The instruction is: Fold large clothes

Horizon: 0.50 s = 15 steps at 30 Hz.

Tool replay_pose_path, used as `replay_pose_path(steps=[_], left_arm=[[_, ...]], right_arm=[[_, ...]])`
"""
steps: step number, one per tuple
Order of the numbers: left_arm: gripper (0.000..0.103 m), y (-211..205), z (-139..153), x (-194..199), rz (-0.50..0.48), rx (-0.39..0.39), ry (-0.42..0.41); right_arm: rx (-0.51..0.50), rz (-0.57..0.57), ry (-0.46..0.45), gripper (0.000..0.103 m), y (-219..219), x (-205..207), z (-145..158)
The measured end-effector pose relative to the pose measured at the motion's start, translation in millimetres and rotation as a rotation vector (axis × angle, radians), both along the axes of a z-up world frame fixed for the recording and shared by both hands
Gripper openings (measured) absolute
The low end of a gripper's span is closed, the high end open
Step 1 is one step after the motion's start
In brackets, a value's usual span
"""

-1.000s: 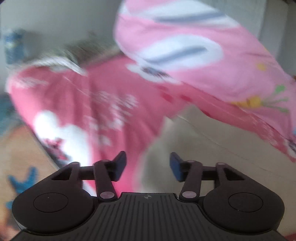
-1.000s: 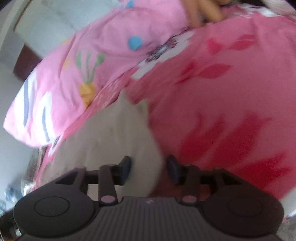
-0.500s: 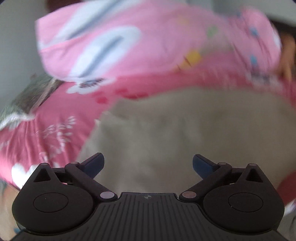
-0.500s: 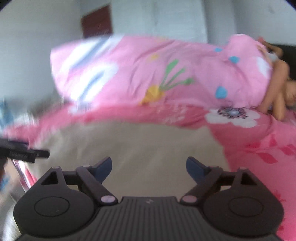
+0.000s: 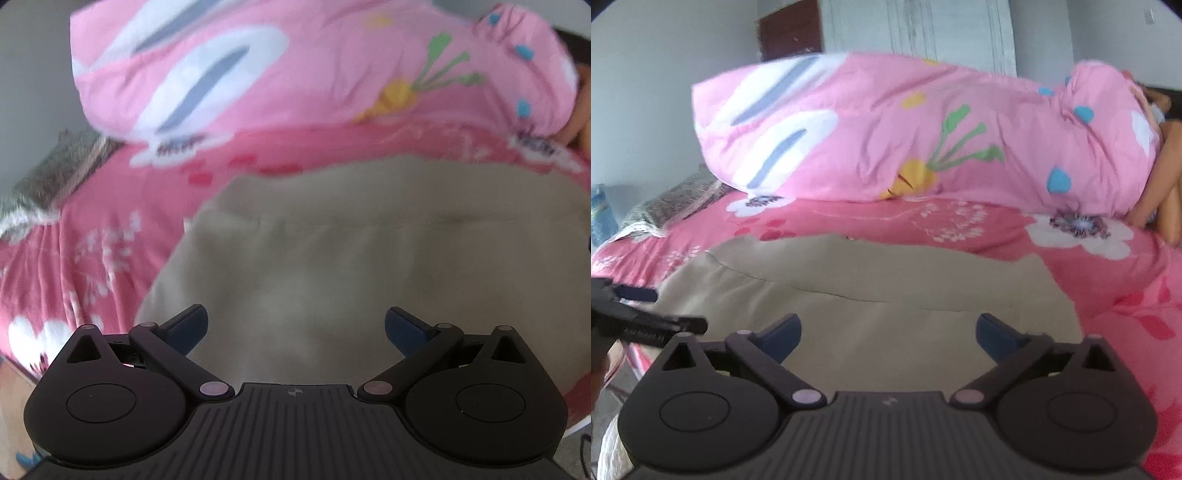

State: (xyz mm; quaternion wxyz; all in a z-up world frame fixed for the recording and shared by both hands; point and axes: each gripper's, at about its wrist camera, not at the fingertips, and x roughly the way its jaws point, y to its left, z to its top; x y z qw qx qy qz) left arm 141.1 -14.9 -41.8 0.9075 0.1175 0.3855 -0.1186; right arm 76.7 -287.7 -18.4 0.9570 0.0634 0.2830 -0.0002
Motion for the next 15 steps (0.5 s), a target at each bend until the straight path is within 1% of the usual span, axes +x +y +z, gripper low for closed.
replay_pose_path(steps=[1,2,3,4,6,7,10,12,15], left_arm=[[0.073,0.4,-7.9,3.4,0.012,0.008,0.028],[0.103,3.8,-12.7,3.0,0.022,-0.011,0.033],[0.103,7.6,-13.5,0.8,0.030,-0.038,0.022],[0.103,9.9,-13.5,-0.9,0.028,-0.051,0.013],[0.103,11.6,-13.7,-1.4,0.018,-0.050,0.015],[0.103,12.8,-13.7,-1.2,0.019,-0.057,0.020],[0.103,13.1,-12.1,1.6,0.029,-0.068,0.033],[0.103,10.5,-11.4,2.6,0.033,-0.058,0.040],[0.103,10.8,-10.3,4.9,0.040,-0.060,0.053]], right_arm=[[0.009,-0.004,0.028,0.103,1.4,6.9,-10.6],[0.016,-0.004,0.078,0.103,3.9,12.6,-22.1],[0.005,-0.021,0.181,0.103,5.6,27.5,-39.6],[-0.038,-0.035,0.212,0.103,9.6,32.7,-51.8],[-0.121,-0.038,0.170,0.103,22.1,28.7,-53.2],[-0.133,-0.041,0.173,0.103,24.4,28.5,-51.9],[-0.091,-0.045,0.194,0.103,16.2,34.2,-49.8],[-0.046,-0.056,0.200,0.103,9.3,36.3,-47.3],[-0.041,-0.071,0.206,0.103,13.4,34.6,-47.3]])
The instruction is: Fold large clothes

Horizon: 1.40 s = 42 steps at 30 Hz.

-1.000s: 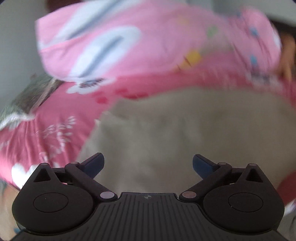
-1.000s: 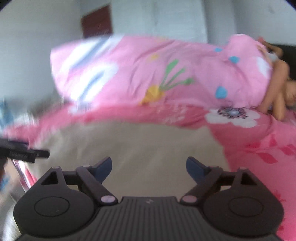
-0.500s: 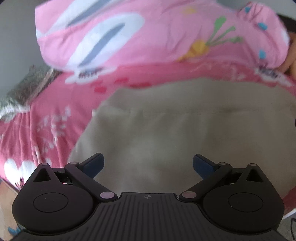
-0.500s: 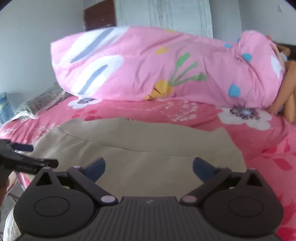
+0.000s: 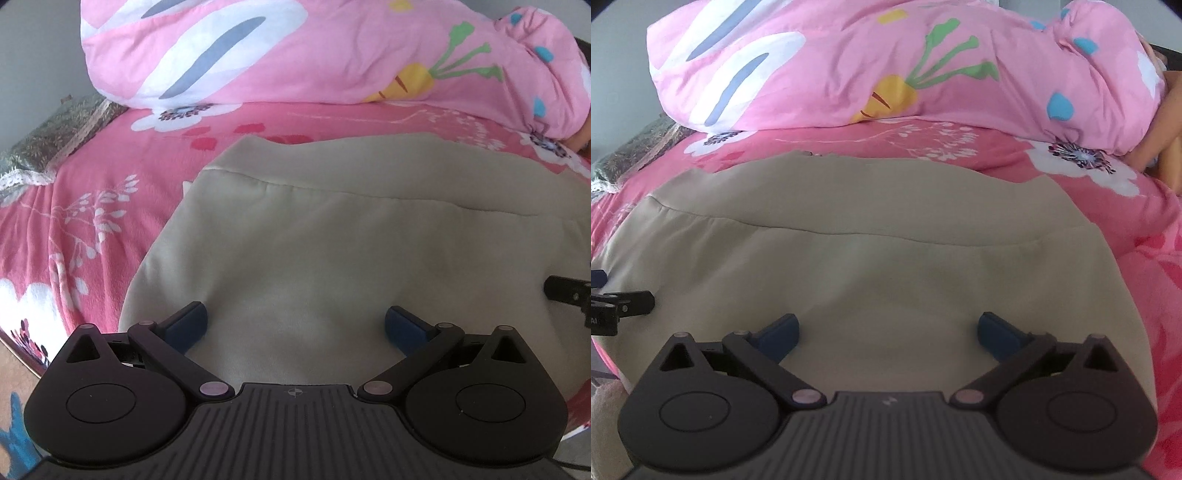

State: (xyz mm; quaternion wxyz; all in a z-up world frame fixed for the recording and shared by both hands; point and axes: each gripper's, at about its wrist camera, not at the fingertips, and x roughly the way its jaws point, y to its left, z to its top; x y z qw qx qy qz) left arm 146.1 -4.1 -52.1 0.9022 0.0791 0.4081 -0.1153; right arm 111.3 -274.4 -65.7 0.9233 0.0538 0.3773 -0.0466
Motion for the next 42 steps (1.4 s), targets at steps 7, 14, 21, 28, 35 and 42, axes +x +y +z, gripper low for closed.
replay_pose_path(steps=[7,14,21,28,35,42], left_arm=[[0.103,0.5,-0.7,-0.8,0.000,0.004,-0.002],[0.103,0.7,-0.4,-1.2,0.003,0.008,-0.001],[0.103,0.6,0.1,-1.2,0.008,0.010,0.005],[0.103,1.5,0.4,1.8,0.012,0.013,0.025],[0.103,-1.3,0.2,3.4,0.031,0.028,0.038],[0.103,-3.3,0.2,3.3,0.055,0.035,0.049]], right_arm=[[-0.051,-0.028,0.007,0.103,9.4,4.6,-4.8],[-0.053,-0.029,0.012,0.103,8.9,5.0,-3.9],[-0.053,-0.032,0.013,0.103,9.5,4.9,-4.4],[-0.053,-0.028,0.034,0.103,10.0,4.7,8.0],[-0.018,0.013,-0.106,0.103,11.4,14.3,38.3],[-0.079,0.064,0.006,0.103,24.9,46.3,-5.6]])
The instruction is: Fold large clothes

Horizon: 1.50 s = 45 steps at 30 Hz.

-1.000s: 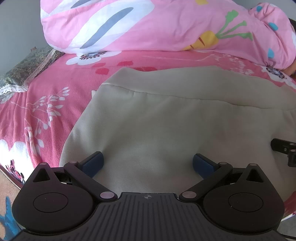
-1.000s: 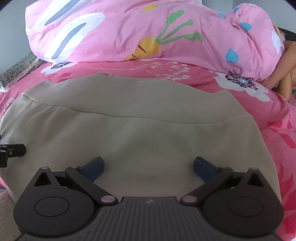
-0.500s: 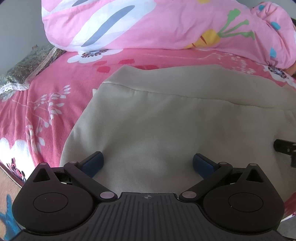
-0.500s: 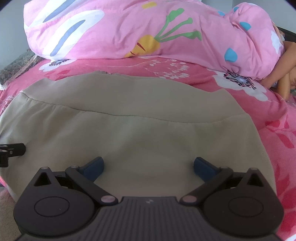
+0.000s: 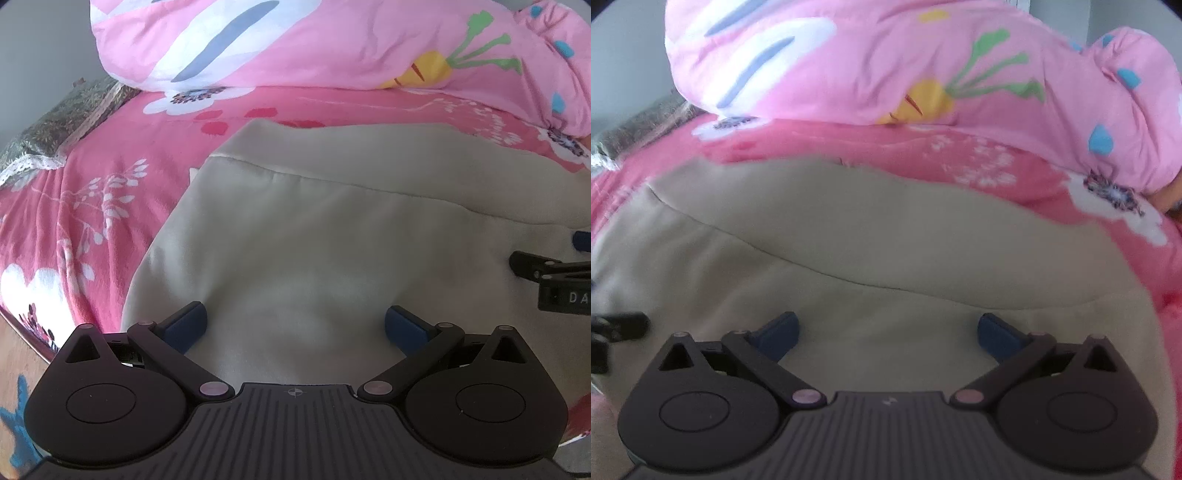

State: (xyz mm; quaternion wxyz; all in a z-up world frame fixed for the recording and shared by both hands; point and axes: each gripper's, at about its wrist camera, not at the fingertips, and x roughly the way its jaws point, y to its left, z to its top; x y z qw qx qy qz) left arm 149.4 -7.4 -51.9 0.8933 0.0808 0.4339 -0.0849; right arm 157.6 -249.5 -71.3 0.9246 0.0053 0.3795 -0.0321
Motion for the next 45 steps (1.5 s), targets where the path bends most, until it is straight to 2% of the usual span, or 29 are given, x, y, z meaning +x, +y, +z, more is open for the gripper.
replay_pose_path(steps=[45], left_arm=[[0.103,-1.3,0.4,-1.6,0.022,0.008,0.001]], right_arm=[[0.021,0.008,-0.021,0.103,-4.1,-4.0,-0.8]])
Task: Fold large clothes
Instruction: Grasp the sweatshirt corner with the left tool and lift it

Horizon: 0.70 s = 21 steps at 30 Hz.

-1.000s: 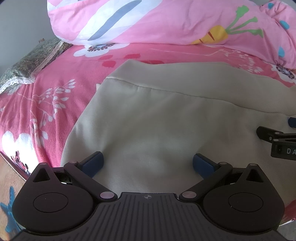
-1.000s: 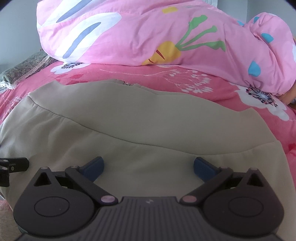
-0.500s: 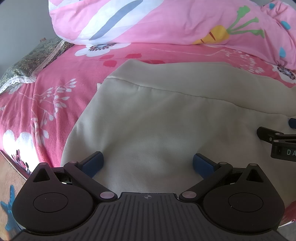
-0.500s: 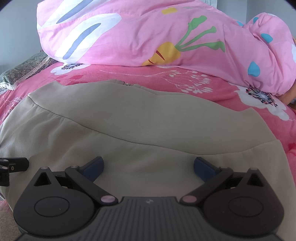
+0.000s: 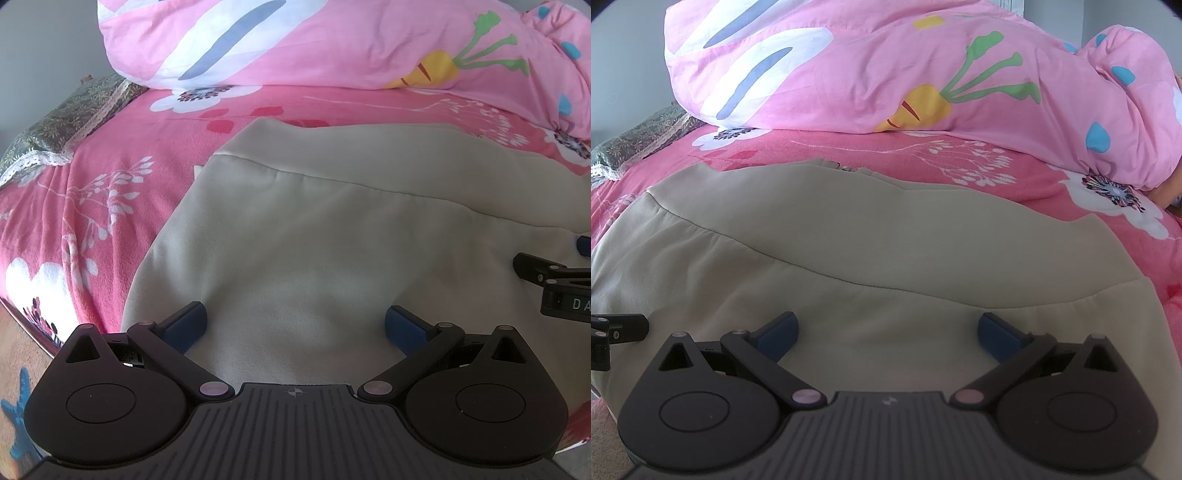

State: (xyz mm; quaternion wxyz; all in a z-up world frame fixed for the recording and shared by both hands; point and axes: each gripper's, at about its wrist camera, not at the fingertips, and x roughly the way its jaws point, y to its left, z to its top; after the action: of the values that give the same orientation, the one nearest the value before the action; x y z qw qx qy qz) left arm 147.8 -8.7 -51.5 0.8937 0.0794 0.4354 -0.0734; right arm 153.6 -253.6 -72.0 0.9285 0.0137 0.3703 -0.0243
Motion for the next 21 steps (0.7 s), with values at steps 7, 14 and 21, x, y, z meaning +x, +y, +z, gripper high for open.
replay_pose_path(steps=[7,14,21], left_arm=[[0.103,-0.9,-0.2,-0.5,-0.001,0.005,-0.004],[0.103,10.8,12.9,-18.3,0.017,-0.024,-0.067],[0.103,74.4,45.3,-49.7,0.068,-0.350,0.003]], right_arm=[[0.002,0.003,0.000,0.103,-0.8,0.1,0.2],[0.013,0.005,-0.004,0.103,-2.1,-0.3,2.1],[0.021,0.004,-0.007,0.103,-2.5,-0.8,1.6]])
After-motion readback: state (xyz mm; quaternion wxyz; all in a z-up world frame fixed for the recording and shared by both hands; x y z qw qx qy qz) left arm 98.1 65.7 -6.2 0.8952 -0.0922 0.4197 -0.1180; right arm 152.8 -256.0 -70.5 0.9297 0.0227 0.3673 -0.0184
